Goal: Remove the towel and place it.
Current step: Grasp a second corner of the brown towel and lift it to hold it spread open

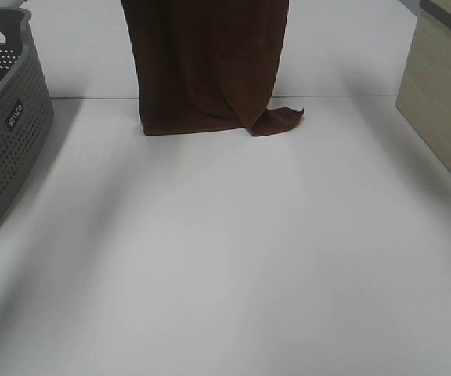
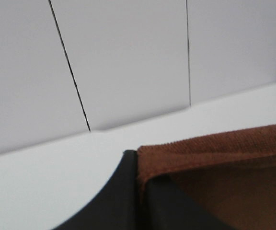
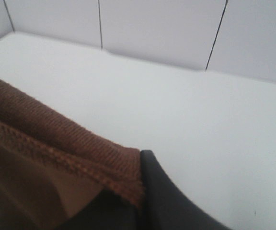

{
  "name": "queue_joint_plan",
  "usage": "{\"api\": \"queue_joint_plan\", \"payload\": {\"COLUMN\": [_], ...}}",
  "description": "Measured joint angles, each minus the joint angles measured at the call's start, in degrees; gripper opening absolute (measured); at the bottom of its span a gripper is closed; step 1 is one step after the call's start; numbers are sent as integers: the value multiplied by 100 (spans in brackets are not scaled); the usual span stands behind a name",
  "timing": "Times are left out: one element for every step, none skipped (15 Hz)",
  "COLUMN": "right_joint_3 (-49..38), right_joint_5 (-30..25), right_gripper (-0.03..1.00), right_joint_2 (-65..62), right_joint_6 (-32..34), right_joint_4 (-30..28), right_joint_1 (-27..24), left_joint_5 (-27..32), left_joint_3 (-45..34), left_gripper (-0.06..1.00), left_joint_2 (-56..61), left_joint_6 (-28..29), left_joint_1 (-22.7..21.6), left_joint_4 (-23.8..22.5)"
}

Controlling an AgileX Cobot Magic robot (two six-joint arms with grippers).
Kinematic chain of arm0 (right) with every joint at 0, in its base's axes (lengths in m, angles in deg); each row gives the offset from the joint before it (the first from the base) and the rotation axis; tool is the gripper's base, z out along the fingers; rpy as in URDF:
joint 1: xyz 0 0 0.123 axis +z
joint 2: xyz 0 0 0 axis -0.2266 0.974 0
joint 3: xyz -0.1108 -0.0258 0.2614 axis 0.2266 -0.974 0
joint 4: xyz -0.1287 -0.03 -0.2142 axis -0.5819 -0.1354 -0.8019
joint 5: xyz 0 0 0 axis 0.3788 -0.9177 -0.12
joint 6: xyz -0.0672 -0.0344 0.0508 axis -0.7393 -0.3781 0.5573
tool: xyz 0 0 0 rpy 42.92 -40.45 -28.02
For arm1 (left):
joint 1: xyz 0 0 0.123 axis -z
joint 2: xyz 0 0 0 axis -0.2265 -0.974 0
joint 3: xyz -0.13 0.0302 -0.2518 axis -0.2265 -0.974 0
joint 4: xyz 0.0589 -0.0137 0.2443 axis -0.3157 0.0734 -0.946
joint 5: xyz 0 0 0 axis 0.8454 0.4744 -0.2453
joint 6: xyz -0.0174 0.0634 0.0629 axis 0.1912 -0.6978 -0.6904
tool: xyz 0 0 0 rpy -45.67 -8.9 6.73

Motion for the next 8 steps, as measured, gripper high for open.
{"api": "queue_joint_plan", "payload": {"right_joint_3": [0, 0, 0, 6, 6, 6, 6, 6], "right_joint_5": [-659, -1530, -2051, -2567, -2905, -3037, -3071, -3100], "right_gripper": [1, 1, 1, 1, 1, 1, 1, 1], "right_joint_2": [-120, -355, -561, -739, -905, -1026, -1140, -1261], "right_joint_6": [-183, -401, -470, -550, -584, -584, -584, -584], "right_joint_4": [212, 407, 510, 619, 716, 802, 963, 1140], "right_joint_1": [0, -11, -11, -11, -11, -11, -11, -11], "left_joint_5": [688, 1576, 2051, 2475, 2859, 3220, 3581, 3764], "left_joint_3": [6, 6, 6, 6, 6, 6, 6, 6], "left_gripper": [0, 0, 0, 0, 0, 0, 0, 0], "left_joint_2": [120, 309, 441, 590, 739, 871, 980, 1083], "left_joint_6": [-430, -911, -1037, -1083, -1089, -1100, -1100, -1100], "left_joint_1": [-17, -40, -46, -46, -40, -40, -40, -40], "left_joint_4": [481, 1014, 1169, 1278, 1358, 1398, 1398, 1421]}}
